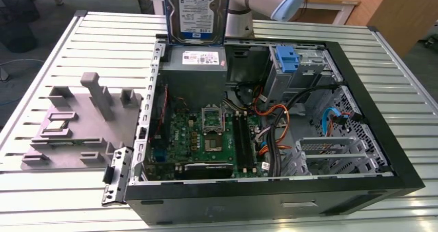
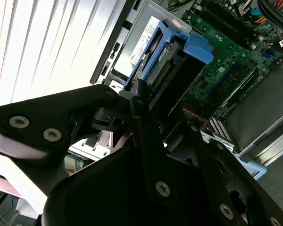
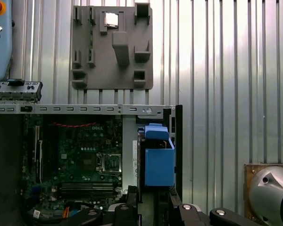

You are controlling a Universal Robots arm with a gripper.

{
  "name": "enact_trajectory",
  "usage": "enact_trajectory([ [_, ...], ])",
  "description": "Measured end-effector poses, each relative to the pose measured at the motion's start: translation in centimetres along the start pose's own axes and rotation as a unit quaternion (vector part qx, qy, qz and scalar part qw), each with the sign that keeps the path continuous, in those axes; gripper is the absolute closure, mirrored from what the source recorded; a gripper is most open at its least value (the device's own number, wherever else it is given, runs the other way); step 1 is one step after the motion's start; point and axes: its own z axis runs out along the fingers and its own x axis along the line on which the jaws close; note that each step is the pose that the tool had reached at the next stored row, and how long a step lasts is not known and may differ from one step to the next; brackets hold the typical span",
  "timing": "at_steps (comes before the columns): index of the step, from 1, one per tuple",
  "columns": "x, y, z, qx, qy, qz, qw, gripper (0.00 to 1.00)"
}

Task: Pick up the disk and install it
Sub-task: 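Pick up the disk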

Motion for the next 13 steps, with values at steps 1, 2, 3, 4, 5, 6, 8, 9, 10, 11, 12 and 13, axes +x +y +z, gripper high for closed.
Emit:
enact_trajectory([
  [1, 0.00, -0.01, 0.00, 0.0000, 0.0000, 0.000, 1.0000, 0.65],
  [2, 0.00, -0.01, 0.00, 0.0000, 0.0000, 0.000, 1.0000, 0.65],
  [3, 0.00, -0.02, 0.00, 0.0000, 0.0000, 0.000, 1.0000, 0.65],
  [4, 0.00, -0.04, 0.00, 0.0000, 0.0001, 0.000, 1.0000, 0.65],
  [5, 0.00, -0.08, 0.00, 0.0000, 0.0001, 0.000, 1.0000, 0.65],
  [6, 0.00, -0.13, 0.00, 0.0000, 0.0001, 0.000, 1.0000, 0.65],
  [8, 0.00, -0.29, 0.00, 0.0000, 0.0002, 0.000, 1.0000, 0.65],
  [9, 0.01, -0.40, 0.01, 0.0000, 0.0001, 0.000, 1.0000, 0.65],
  [10, 0.01, -0.53, 0.01, 0.0000, 0.0001, 0.000, 1.0000, 0.65],
  [11, 0.01, -0.68, 0.02, 0.0000, 0.0001, 0.000, 1.0000, 0.65],
  [12, 0.01, -0.82, 0.02, 0.0000, 0.0001, 0.000, 1.0000, 0.65],
  [13, 0.01, -0.97, 0.02, 0.0000, 0.0001, 0.000, 1.0000, 0.65],
])
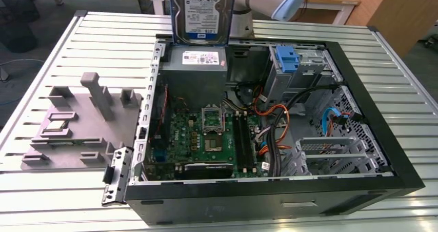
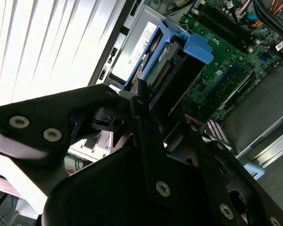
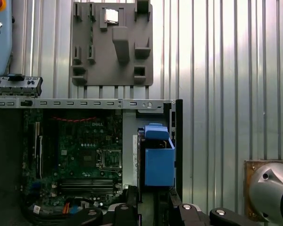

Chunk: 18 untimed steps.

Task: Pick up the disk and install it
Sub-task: 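Pick up the disk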

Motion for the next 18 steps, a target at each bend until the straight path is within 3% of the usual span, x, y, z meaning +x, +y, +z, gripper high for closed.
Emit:
enact_trajectory([
  [4, 0.00, -0.66, 0.01, 0.0000, 0.0000, 0.000, 1.0000, 0.65],
  [6, 0.00, -1.89, 0.01, 0.0000, 0.0000, 0.000, 1.0000, 0.65],
  [10, 0.00, -2.68, 0.02, 0.0000, 0.0000, 0.000, 1.0000, 0.65],
  [18, 0.00, -3.23, 0.01, 0.0000, 0.0000, 0.000, 1.0000, 0.65],
])
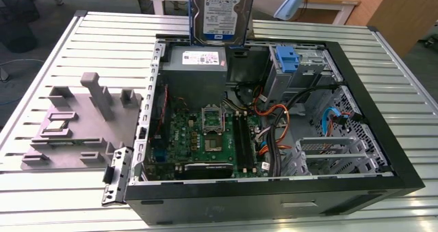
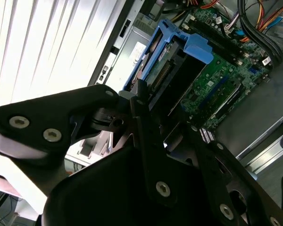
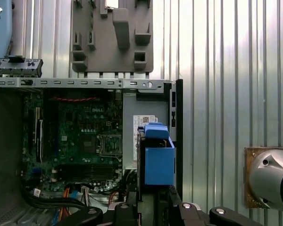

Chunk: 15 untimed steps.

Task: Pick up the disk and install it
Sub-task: 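Pick up the disk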

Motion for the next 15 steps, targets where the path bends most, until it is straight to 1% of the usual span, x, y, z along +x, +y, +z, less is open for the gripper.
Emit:
enact_trajectory([
  [3, 0.03, -0.21, 0.00, 0.0000, 0.0000, 0.000, 1.0000, 0.65],
  [6, 0.30, -0.31, 0.00, 0.0000, 0.0000, 0.000, 1.0000, 0.65],
  [9, 0.82, -0.36, 0.00, 0.0000, -0.0003, 0.000, 1.0000, 0.65],
  [15, 2.19, -0.43, -0.02, 0.0000, -0.0011, 0.000, 1.0000, 0.65],
])
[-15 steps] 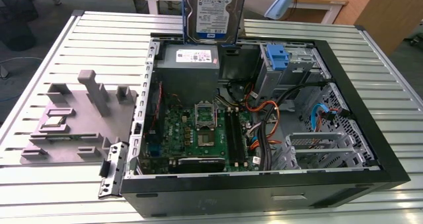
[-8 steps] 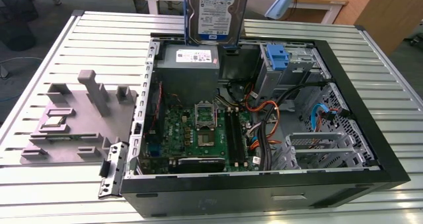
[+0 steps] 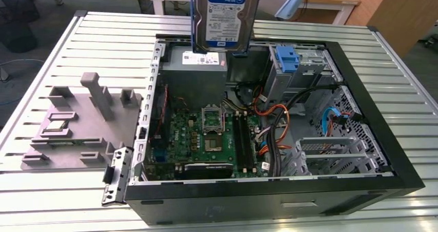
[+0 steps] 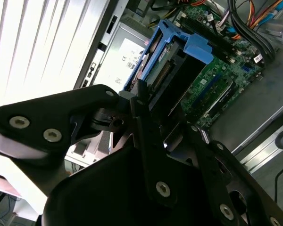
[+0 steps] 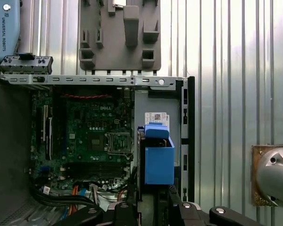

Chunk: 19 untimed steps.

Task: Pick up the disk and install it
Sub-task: 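Pick up the disk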

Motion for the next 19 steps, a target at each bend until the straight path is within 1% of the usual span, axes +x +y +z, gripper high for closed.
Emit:
enact_trajectory([
  [10, 2.58, -0.05, -0.02, 0.0000, -0.0020, 0.000, 1.0000, 0.65],
  [14, 3.26, -0.06, -0.03, 0.0000, -0.0020, 0.000, 1.0000, 0.65],
  [19, 3.82, -0.07, -0.03, 0.0000, -0.0021, 0.000, 1.0000, 0.65],
])
